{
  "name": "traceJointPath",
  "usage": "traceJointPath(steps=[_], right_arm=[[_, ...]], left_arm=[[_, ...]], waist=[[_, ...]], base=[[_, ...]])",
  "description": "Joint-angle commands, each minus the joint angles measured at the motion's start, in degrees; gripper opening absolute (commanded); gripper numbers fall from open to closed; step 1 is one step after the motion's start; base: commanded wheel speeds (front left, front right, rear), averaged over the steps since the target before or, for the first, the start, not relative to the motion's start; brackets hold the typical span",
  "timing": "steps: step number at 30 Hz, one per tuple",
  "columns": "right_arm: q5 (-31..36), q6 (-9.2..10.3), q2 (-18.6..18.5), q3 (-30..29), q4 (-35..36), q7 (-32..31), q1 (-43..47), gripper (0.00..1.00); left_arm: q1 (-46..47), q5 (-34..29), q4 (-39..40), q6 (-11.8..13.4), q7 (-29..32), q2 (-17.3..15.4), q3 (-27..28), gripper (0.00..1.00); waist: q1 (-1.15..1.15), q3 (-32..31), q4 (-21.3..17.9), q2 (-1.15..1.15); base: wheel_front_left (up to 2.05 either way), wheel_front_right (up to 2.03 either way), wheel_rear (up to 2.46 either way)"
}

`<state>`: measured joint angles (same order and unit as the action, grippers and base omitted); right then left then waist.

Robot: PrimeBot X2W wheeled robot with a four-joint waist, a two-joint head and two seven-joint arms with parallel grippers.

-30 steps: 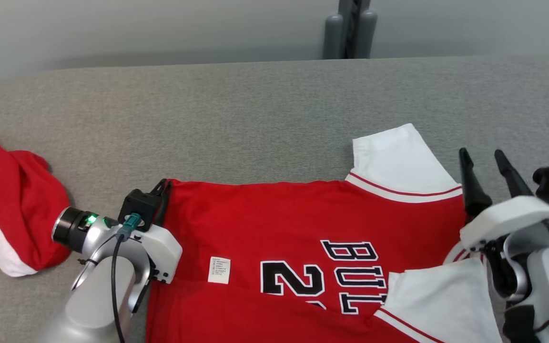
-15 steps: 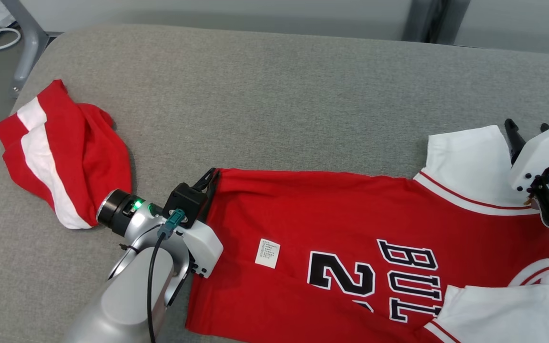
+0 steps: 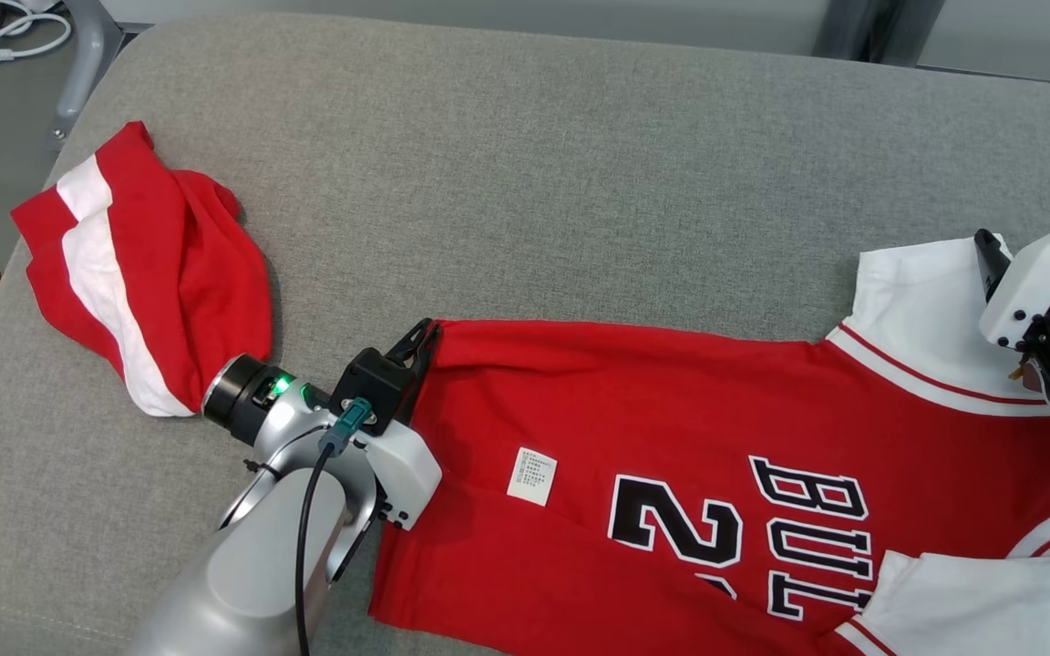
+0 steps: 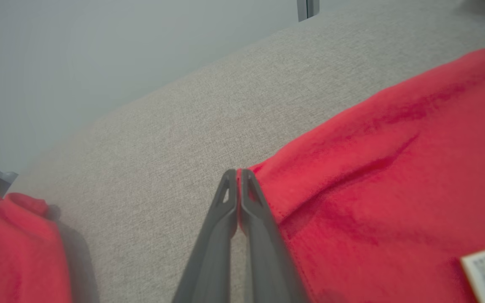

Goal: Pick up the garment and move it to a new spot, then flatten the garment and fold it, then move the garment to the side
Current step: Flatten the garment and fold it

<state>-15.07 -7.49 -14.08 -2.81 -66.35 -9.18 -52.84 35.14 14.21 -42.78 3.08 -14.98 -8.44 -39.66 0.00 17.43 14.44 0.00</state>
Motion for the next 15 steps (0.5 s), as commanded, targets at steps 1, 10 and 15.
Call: traceJointPath(steps=[1,10,15], right_arm=[[0.2,-0.01,-0.4,0.3,-0.9,0.4,-1.1,1.0],[0.7,-0.01,-0.7,1.5,-4.4,0.9,-3.2,0.48],[0.4,-0.01,-0.7,2.7,-5.1,2.4,-3.8,0.0]], left_arm=[[0.9,-0.1,-0.1,-0.2,-0.2,-0.2,0.0,0.0],[1.5,0.0,0.1,-0.3,-0.2,-0.1,-0.6,0.0],[1.7,0.2,0.1,-0.2,-0.2,-0.1,-0.7,0.0]], waist=[[0.0,0.3,0.1,0.0],[0.0,1.0,0.7,0.0],[0.0,1.1,0.8,0.0]], base=[[0.0,0.0,0.0],[0.0,0.0,0.0],[0.0,0.0,0.0]])
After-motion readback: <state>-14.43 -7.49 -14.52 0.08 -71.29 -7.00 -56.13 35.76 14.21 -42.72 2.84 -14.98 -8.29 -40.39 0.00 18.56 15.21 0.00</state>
